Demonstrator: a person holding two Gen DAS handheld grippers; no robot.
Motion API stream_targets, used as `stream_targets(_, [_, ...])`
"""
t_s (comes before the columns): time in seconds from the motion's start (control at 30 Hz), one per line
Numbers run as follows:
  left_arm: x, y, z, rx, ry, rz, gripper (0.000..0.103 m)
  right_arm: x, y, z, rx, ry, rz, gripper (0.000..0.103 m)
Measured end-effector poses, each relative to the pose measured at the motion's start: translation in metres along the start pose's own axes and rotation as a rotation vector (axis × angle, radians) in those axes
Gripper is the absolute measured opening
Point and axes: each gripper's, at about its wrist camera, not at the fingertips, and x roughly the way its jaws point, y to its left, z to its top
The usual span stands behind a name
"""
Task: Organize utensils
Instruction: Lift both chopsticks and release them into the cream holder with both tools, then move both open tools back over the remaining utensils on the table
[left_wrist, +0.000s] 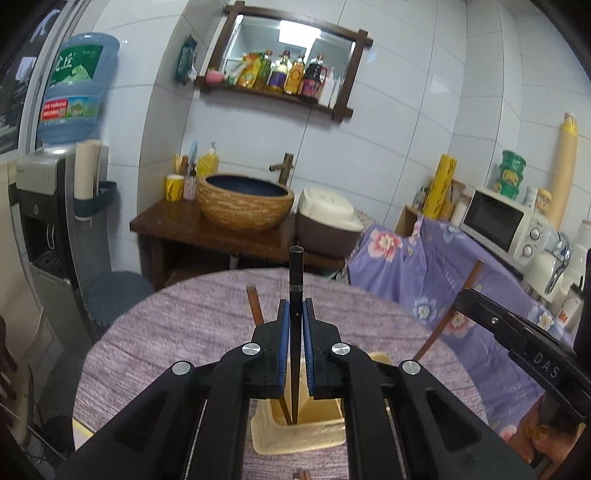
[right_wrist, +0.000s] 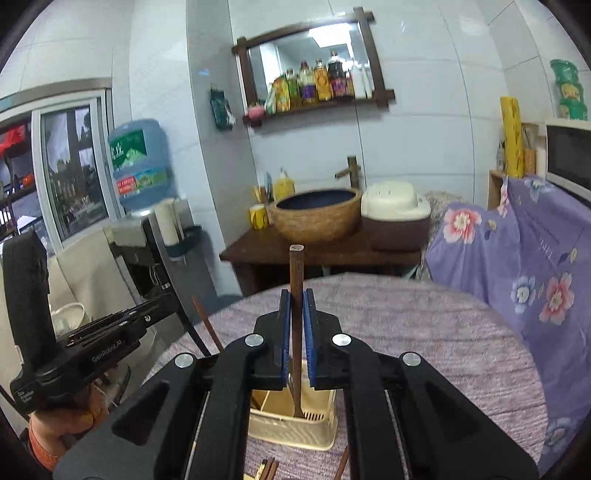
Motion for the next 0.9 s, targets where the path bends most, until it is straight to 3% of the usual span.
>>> stream_targets(0.2, [0.017,0.005,-0.020,0.003,0.064,0.007,0.008,0.014,-0.005,-0.017,0.008,0.033,-0.002,0.008])
stream_targets(0.4, [0.019,0.006,-0.024,0.005,0.067,0.011,0.008,0.015,-0.004,-0.020,0.005,0.037,0.006,0.009])
stream_targets(0.47, [0.015,0.005,-0.024,0.015,0.060,0.012,0.020,0.013,-0.005,-0.022,0.007,0.038,0.007,0.012])
stream_targets(0.53, [0.007,0.002,-0.026,0.022,0.042,0.011,0.035,0.008,-0.005,-0.025,0.014,0.035,0.010,0.029])
stream_targets(0.57, [0.002,0.001,-0.028,0.028,0.033,0.009,0.039,0.005,-0.005,-0.026,0.015,0.028,0.009,0.031])
stream_targets(0.73, [-0.021,-0.004,-0.050,0.069,0.034,0.024,0.048,-0.018,-0.010,-0.048,0.004,0.024,-0.029,0.042])
stream_targets(0.9, [-0.027,-0.002,-0.092,0.091,0.140,0.044,0.048,-0.033,-0.017,-0.087,-0.020,0.072,-0.107,0.048])
